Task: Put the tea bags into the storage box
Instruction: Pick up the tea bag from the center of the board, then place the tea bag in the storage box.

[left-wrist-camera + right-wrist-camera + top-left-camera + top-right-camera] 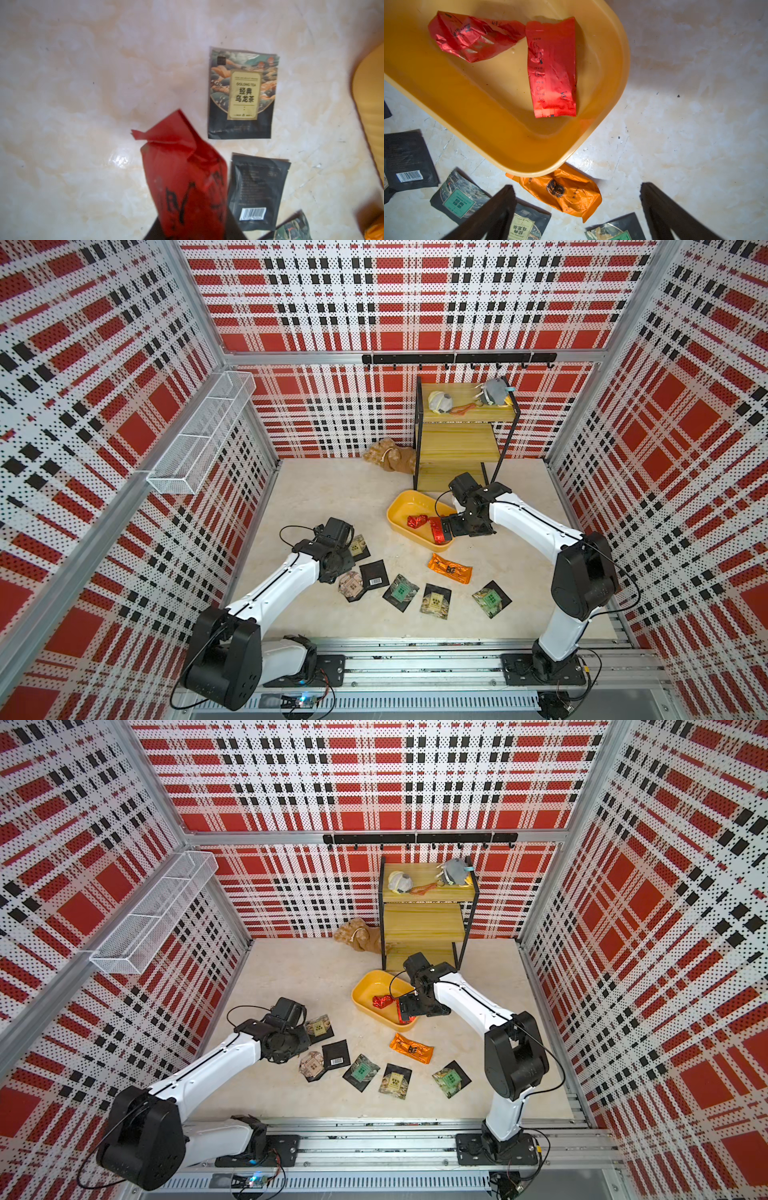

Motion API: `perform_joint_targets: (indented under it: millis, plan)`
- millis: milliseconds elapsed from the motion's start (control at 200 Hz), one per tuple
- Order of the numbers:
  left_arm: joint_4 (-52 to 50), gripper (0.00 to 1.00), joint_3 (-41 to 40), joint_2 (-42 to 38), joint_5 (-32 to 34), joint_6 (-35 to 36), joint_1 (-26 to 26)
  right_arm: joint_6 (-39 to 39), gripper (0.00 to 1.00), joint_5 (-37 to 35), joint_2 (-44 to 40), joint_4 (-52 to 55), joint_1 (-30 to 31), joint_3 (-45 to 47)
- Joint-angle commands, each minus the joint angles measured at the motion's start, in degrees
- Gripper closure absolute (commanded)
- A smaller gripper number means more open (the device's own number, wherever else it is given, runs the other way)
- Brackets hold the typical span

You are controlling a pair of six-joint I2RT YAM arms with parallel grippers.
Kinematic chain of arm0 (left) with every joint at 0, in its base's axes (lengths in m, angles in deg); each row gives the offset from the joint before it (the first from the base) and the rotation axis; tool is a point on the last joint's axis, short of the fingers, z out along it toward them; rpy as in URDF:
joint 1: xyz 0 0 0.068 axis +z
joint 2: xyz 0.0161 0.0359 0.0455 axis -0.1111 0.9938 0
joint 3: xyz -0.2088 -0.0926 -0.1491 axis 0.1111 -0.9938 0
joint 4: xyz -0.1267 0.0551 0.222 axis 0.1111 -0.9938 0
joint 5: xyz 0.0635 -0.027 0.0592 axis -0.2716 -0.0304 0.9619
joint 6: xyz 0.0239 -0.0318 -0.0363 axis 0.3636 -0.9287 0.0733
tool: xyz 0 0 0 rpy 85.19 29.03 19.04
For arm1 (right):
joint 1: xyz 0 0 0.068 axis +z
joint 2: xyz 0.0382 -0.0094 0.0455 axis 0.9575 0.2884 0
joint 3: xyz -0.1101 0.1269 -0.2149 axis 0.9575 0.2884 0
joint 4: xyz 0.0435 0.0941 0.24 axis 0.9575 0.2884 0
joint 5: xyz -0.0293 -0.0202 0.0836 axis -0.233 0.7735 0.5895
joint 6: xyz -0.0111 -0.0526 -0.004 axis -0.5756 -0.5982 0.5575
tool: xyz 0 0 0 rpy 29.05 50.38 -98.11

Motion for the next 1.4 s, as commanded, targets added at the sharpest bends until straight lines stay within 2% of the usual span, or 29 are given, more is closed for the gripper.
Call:
perform_joint_targets:
  millis: [0, 120, 266, 566, 837, 997, 1147, 1323, 1393]
  plan:
    - [-1.1, 0.75, 4.3, -1.4, -2.7, 0.2, 0.1, 0.8, 0.0, 0.8, -2.0, -1.2, -0.2, 2.0]
    - [-1.0, 0.75, 11.9, 0.6, -3.6, 0.7, -0.6, 1.3, 0.0, 1.5, -3.2, -3.1, -0.2, 5.3]
    - [-0.8, 0.75, 22.7, 7.5, -4.8, 2.5, -2.7, 2.6, 0.0, 2.0, -4.3, -4.9, -0.2, 7.0]
    - [1.4, 0.75, 45.9, 30.0, -8.0, 5.8, -11.5, 1.2, 0.0, 2.5, -10.1, -8.9, 0.3, 14.4]
    - [3.4, 0.75, 60.9, 48.5, -13.0, 8.0, -14.3, 1.3, 0.0, 2.9, -13.3, -11.5, 1.8, 21.4]
    - [3.4, 0.74, 65.0, 53.6, -12.9, 8.3, -14.9, 0.7, 0.0, 4.0, -13.6, -15.1, 2.8, 25.2]
    - [3.5, 0.73, 64.6, 54.0, -11.9, 8.2, -14.9, -0.4, 0.0, 5.2, -12.1, -17.5, 3.5, 26.5]
    - [5.1, 0.59, 62.9, 54.3, -12.5, 8.2, -14.8, -1.6, 0.0, 4.5, -9.2, -17.9, 4.9, 26.2]
    - [5.8, 0.58, 62.5, 55.0, -13.6, 8.4, -14.6, -1.5, 0.0, 3.6, -7.9, -17.5, 5.7, 25.7]
